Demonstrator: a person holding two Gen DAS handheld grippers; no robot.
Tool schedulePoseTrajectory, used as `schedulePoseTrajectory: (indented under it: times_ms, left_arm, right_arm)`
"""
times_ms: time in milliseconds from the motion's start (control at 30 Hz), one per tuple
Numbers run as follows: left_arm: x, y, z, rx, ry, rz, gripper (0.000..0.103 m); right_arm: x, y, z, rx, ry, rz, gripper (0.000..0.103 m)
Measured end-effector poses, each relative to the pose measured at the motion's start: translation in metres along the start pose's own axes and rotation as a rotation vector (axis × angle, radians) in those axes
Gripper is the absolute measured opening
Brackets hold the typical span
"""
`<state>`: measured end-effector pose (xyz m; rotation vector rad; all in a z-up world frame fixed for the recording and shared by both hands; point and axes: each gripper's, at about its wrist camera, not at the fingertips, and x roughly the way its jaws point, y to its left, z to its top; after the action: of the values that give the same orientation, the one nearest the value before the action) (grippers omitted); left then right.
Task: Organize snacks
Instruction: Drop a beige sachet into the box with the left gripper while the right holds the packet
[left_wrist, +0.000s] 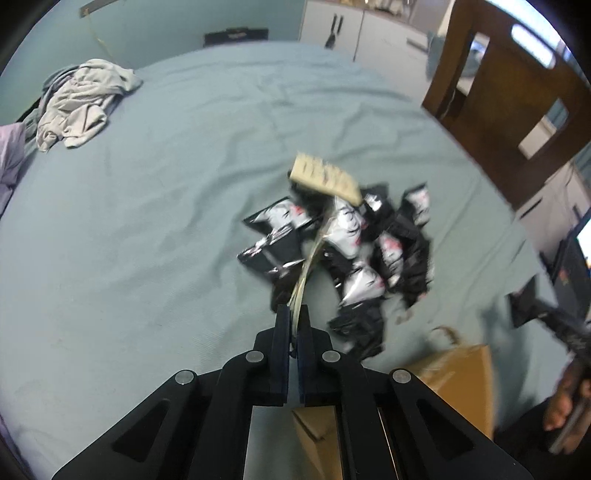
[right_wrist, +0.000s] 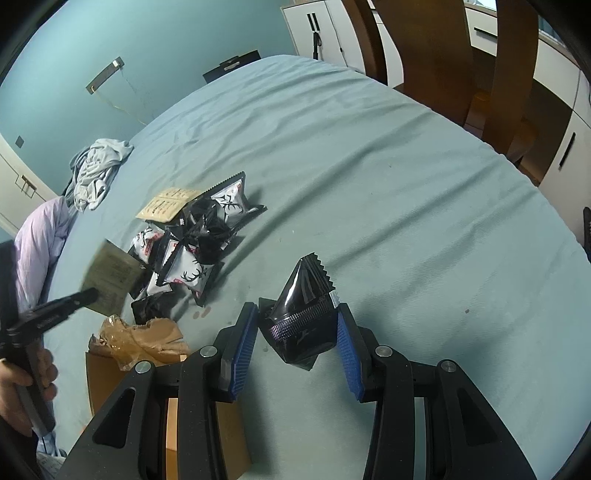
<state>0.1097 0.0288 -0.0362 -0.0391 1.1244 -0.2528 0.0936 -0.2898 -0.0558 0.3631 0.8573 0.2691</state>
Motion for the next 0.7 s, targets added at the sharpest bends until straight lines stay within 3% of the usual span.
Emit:
schedulePoseTrajectory:
  times_ms: [300,567,700]
  left_arm:
    - [-0.070,-0.025,-0.029,0.014,-0.074,-0.139,0.002]
    - [-0.093,-0.065,-0.074,0.127,-0.064,-0.209,0.002]
    - [-0.087,-0.077,-0.085,0.143,-0.012,-0.238,0.002]
  right_arm:
    - [-0.004,0.004,-0.003,-0.034,-0.021,0.017,0.041]
    - [-0.013,0.009,-0.010,-0.073,-0.044,0.035,0.041]
    - [-0.015,0.007,-0.012,-0.072,-0.050,0.037,0.041]
